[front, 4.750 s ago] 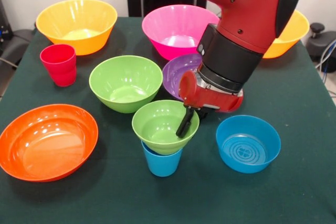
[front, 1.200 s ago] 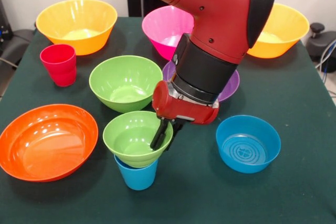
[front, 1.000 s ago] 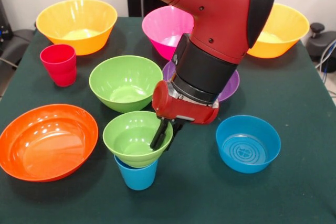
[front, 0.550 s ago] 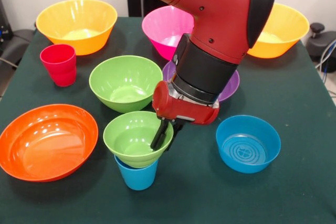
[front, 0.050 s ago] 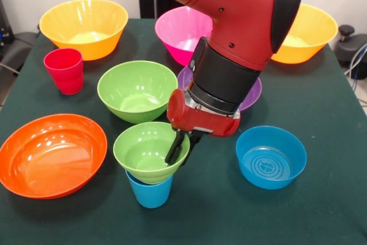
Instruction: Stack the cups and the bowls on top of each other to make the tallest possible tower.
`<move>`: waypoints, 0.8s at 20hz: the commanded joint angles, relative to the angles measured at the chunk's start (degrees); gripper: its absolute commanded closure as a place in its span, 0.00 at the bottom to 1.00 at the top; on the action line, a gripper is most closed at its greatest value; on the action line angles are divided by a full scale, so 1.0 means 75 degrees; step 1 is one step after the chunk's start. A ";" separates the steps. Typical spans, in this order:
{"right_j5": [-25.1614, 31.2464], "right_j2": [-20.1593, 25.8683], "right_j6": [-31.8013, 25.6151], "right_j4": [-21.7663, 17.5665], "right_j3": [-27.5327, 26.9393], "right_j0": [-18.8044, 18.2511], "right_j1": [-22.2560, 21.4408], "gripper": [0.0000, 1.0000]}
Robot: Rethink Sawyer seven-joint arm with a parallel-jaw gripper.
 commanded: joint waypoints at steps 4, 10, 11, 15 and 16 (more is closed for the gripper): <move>0.0886 0.1036 -0.0979 -0.0581 -0.0224 -0.0242 0.0247 1.00; 0.0846 0.0957 -0.0917 -0.0608 -0.0271 -0.0244 0.0302 0.00; 0.0831 0.0936 -0.0895 -0.0615 -0.0267 -0.0236 0.0307 0.00; 0.0753 0.0885 -0.0857 -0.0651 -0.0249 -0.0232 0.0319 0.00; 0.0746 0.0870 -0.0857 -0.0660 -0.0278 -0.0230 0.0335 0.00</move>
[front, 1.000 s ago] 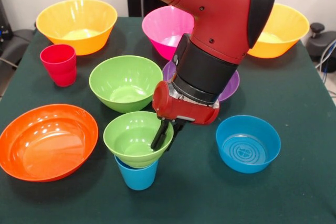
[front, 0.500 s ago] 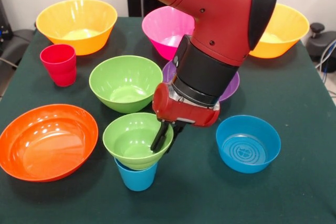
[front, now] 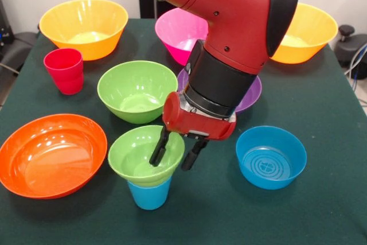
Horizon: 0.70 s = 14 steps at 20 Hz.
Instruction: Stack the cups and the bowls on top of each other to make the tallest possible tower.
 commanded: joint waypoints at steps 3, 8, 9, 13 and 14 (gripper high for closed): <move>0.0673 0.0800 -0.0787 -0.0669 -0.0163 -0.0126 0.0277 0.00; 0.0766 0.0775 -0.0810 -0.0651 -0.0245 -0.0122 0.0305 0.00; 0.0790 0.0771 -0.0813 -0.0643 -0.0265 -0.0118 0.0312 0.00; 0.0822 0.0795 -0.0846 -0.0622 -0.0296 -0.0132 0.0319 0.00; 0.0831 0.0791 -0.0839 -0.0617 -0.0322 -0.0133 0.0327 0.00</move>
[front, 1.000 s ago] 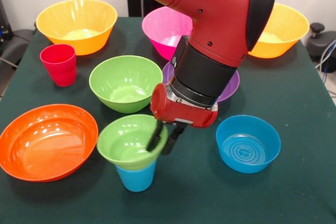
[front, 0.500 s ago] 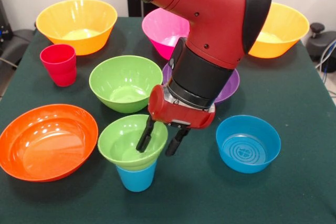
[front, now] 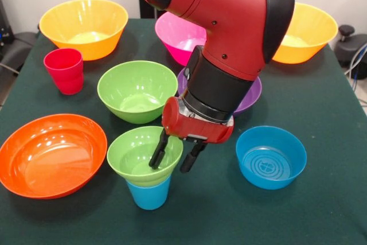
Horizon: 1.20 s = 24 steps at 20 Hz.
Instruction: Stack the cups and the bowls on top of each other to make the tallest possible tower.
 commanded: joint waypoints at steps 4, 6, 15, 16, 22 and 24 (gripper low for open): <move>0.1131 0.0606 -0.0734 -0.0570 -0.0387 0.0019 0.0106 0.00; 0.1148 0.0561 -0.0664 -0.0556 -0.0452 0.0049 0.0141 0.00; 0.1034 0.1022 -0.1010 -0.0483 -0.0459 -0.0158 0.0142 0.00; 0.1039 0.1020 -0.1017 -0.0485 -0.0523 -0.0173 0.0188 0.00; 0.0967 0.1072 -0.1109 -0.0515 -0.0581 -0.0288 0.0299 0.00; 0.0924 0.1103 -0.1138 -0.0525 -0.0619 -0.0333 0.0368 0.00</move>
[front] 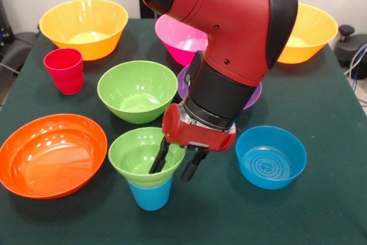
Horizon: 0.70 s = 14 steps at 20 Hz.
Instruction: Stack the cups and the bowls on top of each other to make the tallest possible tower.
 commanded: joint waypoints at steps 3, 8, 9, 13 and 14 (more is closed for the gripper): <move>0.0688 0.1273 -0.1198 -0.0510 -0.0238 -0.0356 0.0349 0.00; 0.0721 0.1230 -0.1099 -0.0520 -0.0403 -0.0341 0.0492 0.00; 0.0748 0.1199 -0.1094 -0.0533 -0.0388 -0.0334 0.0467 0.00; 0.0906 0.1197 -0.1198 -0.0533 -0.0344 -0.0354 0.0383 0.00; 0.0922 0.1199 -0.1214 -0.0535 -0.0337 -0.0357 0.0376 0.00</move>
